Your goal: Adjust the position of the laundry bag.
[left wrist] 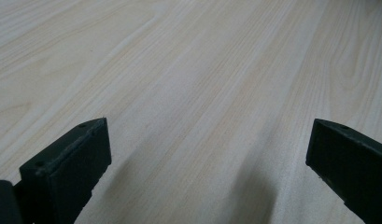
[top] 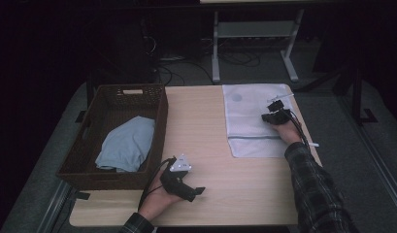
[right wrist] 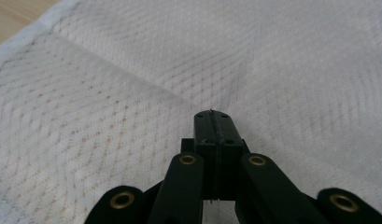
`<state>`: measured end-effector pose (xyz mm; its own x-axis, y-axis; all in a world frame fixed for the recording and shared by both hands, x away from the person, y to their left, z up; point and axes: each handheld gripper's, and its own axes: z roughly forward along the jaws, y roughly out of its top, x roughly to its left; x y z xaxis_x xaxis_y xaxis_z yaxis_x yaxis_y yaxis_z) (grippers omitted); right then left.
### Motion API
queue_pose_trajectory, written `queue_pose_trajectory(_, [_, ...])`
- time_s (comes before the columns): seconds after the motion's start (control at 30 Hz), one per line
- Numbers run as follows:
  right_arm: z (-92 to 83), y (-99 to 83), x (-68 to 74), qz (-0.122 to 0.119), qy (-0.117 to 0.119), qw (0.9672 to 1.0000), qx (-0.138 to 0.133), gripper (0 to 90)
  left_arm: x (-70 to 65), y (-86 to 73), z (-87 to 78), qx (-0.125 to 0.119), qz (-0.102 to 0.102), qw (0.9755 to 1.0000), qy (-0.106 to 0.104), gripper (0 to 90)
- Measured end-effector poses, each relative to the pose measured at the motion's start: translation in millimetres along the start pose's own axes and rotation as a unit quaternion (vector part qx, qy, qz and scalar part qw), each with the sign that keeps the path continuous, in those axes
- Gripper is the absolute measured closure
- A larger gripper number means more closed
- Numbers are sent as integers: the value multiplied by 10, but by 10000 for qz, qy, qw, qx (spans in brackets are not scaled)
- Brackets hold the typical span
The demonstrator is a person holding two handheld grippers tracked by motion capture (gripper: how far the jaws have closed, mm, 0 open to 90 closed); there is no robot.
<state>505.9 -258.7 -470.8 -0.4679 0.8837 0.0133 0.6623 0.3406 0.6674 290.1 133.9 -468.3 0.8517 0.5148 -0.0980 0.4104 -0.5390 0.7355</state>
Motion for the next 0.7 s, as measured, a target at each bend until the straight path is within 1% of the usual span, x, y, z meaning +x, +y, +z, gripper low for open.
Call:
queue_pose_trajectory(0.17, [-3,1,10,7,22,10000,16,896,-4,2,-1,3,11,10000,-14,0])
queue_pose_trajectory(0.3, [-11,1,19,-36,54,10000,49,896,-3,2,-5,3,12,10000,0,0])
queue_pose_trajectory(0.4, [-20,-4,36,-29,117,9999,74,896,0,0,-1,7,1,10000,2,0])
queue_pose_trajectory(0.7, [-49,-2,96,-57,164,9996,218,896,8,-4,-12,-2,0,10000,31,0])
